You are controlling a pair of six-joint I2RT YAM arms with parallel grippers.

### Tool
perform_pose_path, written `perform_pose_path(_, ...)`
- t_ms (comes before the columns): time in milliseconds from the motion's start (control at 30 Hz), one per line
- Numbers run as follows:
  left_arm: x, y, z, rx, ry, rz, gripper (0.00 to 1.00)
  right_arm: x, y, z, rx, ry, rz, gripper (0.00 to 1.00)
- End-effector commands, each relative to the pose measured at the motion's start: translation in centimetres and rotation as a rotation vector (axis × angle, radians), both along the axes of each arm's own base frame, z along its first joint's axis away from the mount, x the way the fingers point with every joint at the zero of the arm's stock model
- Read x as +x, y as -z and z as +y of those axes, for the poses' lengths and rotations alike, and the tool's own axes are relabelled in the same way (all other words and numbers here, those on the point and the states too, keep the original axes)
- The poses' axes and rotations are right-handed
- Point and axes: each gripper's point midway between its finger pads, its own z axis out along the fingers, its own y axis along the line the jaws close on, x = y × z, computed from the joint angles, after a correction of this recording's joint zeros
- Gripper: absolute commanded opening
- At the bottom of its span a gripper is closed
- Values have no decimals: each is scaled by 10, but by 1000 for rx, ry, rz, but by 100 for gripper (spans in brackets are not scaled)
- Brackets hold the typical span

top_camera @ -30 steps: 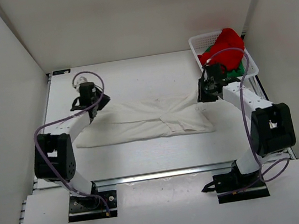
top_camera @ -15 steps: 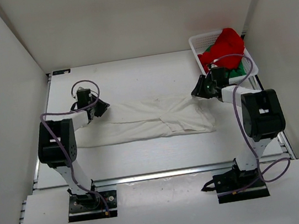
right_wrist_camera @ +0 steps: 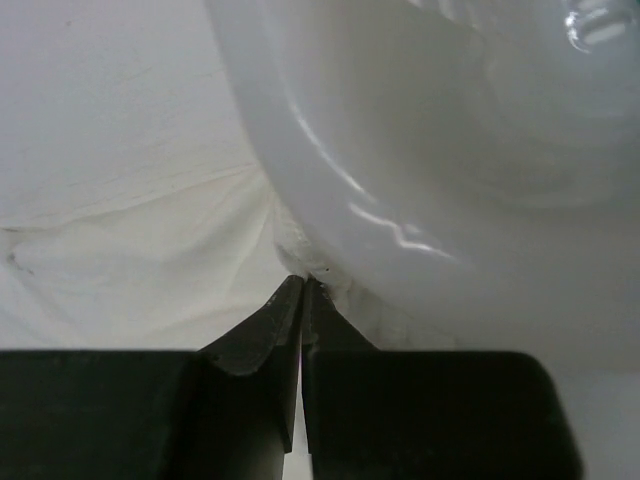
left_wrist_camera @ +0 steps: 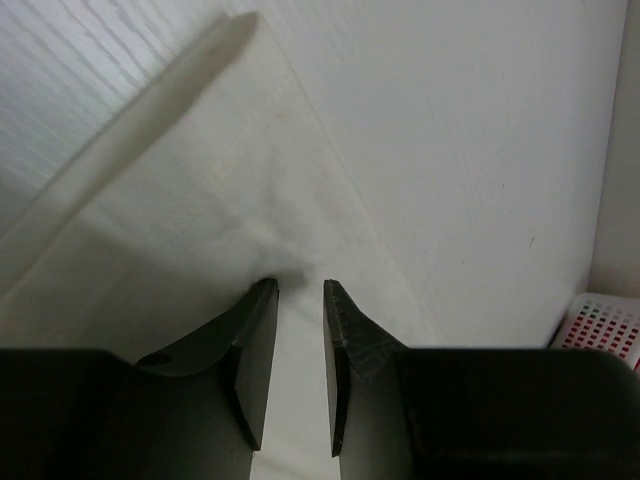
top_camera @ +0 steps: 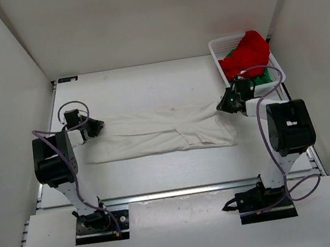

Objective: Fold and stack the t-shirts
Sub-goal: Fold the other side of the tshirt into a rectangle

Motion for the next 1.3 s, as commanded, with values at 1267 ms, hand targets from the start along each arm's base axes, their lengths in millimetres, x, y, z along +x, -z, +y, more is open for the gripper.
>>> perform_pose_path(1267,-126,-20,-184,236,628,-90,37,-147,3,161,-457,-604,84,29)
